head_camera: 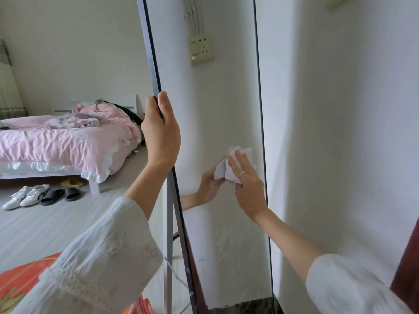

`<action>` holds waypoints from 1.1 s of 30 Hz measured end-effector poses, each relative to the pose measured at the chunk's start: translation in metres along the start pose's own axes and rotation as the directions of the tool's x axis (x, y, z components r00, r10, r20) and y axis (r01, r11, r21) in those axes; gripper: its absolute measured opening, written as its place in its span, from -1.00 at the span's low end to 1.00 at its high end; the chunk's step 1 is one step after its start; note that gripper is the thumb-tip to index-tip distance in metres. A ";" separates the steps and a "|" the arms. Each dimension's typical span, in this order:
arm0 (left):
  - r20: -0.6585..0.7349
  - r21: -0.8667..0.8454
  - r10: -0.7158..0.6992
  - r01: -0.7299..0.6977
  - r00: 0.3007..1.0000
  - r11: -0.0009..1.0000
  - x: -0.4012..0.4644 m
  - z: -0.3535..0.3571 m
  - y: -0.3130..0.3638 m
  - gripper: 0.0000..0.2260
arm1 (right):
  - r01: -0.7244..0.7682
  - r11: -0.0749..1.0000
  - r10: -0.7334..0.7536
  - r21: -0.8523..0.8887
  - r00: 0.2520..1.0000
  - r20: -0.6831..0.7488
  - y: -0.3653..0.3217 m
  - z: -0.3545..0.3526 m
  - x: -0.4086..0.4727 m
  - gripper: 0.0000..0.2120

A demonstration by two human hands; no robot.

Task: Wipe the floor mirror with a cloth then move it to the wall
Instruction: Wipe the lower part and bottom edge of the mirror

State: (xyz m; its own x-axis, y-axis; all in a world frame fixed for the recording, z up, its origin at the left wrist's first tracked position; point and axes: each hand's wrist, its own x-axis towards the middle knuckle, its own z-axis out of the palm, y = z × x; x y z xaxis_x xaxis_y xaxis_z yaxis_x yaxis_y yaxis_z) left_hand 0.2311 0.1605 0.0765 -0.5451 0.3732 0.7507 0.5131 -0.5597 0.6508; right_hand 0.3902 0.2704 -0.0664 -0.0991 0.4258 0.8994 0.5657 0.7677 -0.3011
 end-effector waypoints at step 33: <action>0.337 -0.158 -0.134 0.196 0.932 0.968 -0.012 -0.007 -0.029 -0.69 | 0.239 0.964 -0.179 -0.114 0.905 0.386 -0.003 -0.016 -0.107 -0.03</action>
State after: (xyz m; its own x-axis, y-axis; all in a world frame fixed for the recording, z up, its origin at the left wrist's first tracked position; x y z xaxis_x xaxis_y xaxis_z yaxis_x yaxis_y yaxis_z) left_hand 0.2177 0.1673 0.0476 -0.3531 0.6721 0.6509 0.2847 -0.5855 0.7590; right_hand 0.4119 0.2148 -0.1569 -0.5066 0.4329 0.7456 0.6150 0.7875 -0.0393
